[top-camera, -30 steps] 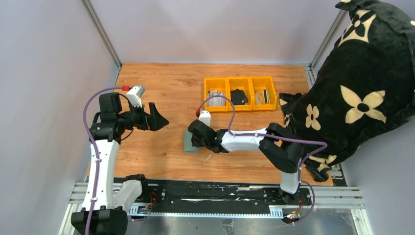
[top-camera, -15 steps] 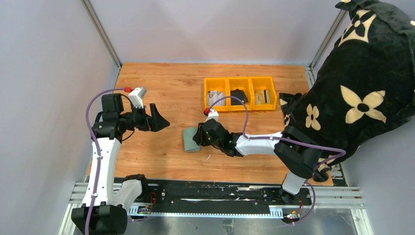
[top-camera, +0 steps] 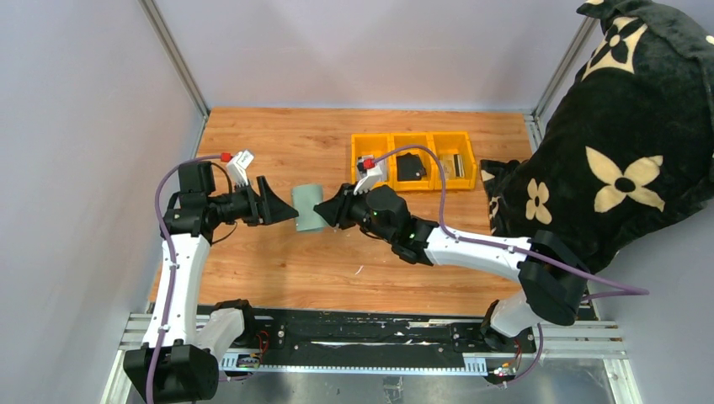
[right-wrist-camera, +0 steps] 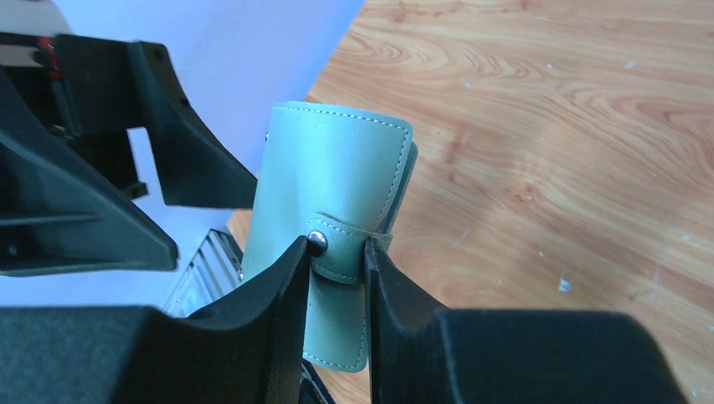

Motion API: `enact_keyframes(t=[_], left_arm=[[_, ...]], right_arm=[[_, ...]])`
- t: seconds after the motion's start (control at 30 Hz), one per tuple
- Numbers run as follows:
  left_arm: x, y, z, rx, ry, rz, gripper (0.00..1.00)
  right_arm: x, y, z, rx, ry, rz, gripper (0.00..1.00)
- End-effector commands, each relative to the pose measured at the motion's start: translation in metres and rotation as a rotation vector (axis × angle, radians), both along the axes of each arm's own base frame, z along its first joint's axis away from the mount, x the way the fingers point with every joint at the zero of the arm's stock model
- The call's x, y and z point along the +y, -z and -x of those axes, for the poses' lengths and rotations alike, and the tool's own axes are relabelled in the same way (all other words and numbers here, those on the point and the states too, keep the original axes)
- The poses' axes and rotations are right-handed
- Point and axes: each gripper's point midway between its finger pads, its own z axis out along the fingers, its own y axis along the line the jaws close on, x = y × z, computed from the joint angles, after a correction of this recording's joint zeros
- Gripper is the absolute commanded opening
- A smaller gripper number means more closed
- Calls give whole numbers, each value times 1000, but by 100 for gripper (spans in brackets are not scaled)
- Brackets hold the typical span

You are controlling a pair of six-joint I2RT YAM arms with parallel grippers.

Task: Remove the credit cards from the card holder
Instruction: Pick up the card holder from the center of the board.

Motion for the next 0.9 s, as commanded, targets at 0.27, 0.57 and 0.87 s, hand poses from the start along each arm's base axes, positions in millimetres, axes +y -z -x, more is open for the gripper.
enact_keyframes(t=[0.27, 0.57, 0.87], left_arm=[[-14, -23, 11, 14, 63, 122, 42], [-10, -43, 3, -74, 46, 77, 0], [-17, -72, 28, -240, 122, 77, 0]], right_arm=[[32, -98, 25, -85, -102, -222, 0], [15, -98, 24, -108, -42, -214, 0], [-16, -88, 12, -66, 5, -262, 0]])
